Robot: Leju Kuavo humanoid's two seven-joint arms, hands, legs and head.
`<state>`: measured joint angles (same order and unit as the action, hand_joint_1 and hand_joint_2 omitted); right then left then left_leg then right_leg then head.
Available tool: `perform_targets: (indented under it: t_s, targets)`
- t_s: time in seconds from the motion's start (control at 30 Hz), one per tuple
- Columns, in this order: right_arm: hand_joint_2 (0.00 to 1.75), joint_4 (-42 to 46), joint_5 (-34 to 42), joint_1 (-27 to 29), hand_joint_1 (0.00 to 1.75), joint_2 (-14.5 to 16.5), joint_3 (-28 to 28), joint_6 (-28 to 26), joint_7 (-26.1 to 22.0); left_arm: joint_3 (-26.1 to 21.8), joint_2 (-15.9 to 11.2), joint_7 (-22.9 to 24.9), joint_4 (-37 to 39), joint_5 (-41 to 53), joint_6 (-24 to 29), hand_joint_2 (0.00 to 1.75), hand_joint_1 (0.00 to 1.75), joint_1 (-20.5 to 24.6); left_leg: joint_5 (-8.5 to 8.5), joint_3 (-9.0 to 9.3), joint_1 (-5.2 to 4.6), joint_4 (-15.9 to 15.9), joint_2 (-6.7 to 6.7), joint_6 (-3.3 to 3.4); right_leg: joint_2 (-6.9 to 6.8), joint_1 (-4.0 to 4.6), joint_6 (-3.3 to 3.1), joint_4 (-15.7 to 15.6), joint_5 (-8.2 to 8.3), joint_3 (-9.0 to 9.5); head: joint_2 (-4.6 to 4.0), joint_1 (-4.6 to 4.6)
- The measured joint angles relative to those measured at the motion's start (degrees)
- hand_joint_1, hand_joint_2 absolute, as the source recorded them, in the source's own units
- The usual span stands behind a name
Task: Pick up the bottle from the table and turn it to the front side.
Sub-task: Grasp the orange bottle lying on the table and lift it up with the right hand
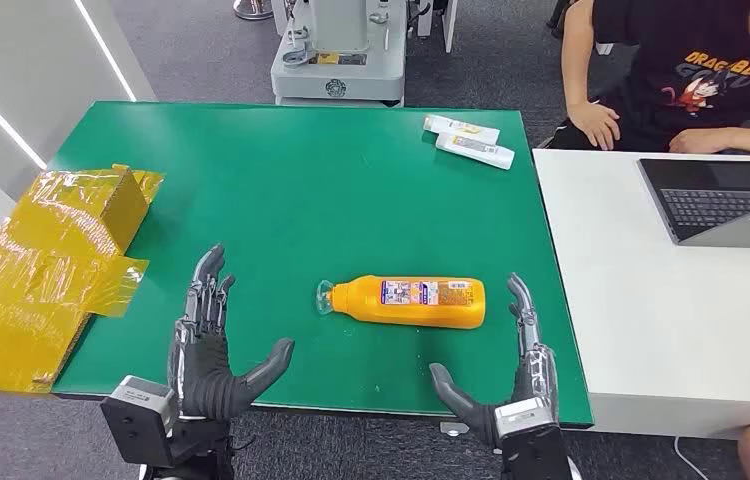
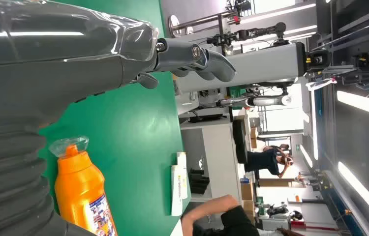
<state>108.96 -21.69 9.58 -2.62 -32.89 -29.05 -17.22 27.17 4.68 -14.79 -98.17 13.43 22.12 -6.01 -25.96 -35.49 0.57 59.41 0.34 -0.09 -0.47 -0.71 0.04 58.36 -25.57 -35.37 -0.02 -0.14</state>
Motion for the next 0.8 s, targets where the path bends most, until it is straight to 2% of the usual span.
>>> perform_targets:
  t_s: [0.17, 0.27, 0.37, 0.57, 0.67, 0.8]
  targets:
    - [1.75, 0.01, -2.13, -0.06, 0.00, -0.22, 0.02, 0.56, 0.40, 0.00, 0.00, -0.50, -0.03, -0.64, 0.35, 1.75, 0.00, -0.03, 0.00, 0.00, 0.00, 0.00, 0.00, 0.00, 0.00, 0.00, 0.00, 0.00, 0.00, 0.00, 0.00, 0.00]
    - [1.75, 0.02, -8.92, -0.50, 0.00, -0.96, 0.74, 2.84, 2.04, 0.00, -0.01, -1.19, -0.02, -1.27, 0.62, 1.75, 0.00, 0.04, 0.00, 0.00, 0.00, 0.00, 0.00, 0.00, 0.00, 0.00, 0.00, 0.00, 0.00, 0.00, 0.00, 0.00]
    - [1.75, -0.24, -14.90, -2.23, 0.00, -2.90, 3.20, 6.68, 3.32, 0.00, -0.08, -1.90, 0.01, -1.97, 0.66, 1.75, 0.00, 0.24, 0.00, 0.00, -0.01, 0.01, 0.00, 0.01, 0.00, -0.01, 0.00, -0.01, 0.01, 0.01, 0.00, -0.01]
    - [1.75, -1.41, -16.89, -5.13, 0.00, -6.80, 7.09, 11.01, 4.35, 0.00, -0.44, -2.45, 0.09, -2.77, 0.55, 1.75, 0.00, 0.59, 0.00, 0.01, -0.02, 0.04, 0.00, 0.01, 0.00, -0.01, 0.02, -0.02, 0.03, 0.03, 0.00, -0.02]
    - [1.75, -2.47, -17.31, -7.60, 0.00, -11.48, 8.21, 16.75, 6.08, 0.02, -0.54, -2.83, 0.56, -3.64, -0.41, 1.75, 0.00, 1.42, 0.01, 0.01, -0.02, 0.06, -0.01, 0.02, -0.01, -0.02, 0.03, -0.03, 0.03, 0.03, 0.00, -0.03]
    - [1.75, -3.96, -12.63, -11.25, 0.00, -21.14, 12.11, 25.34, 6.26, 0.21, -0.53, -2.89, 1.79, -4.27, -2.94, 1.75, 0.00, 3.11, 0.01, -0.02, -0.08, 0.14, -0.03, 0.11, -0.04, -0.07, 0.10, -0.04, 0.08, 0.05, 0.00, -0.01]
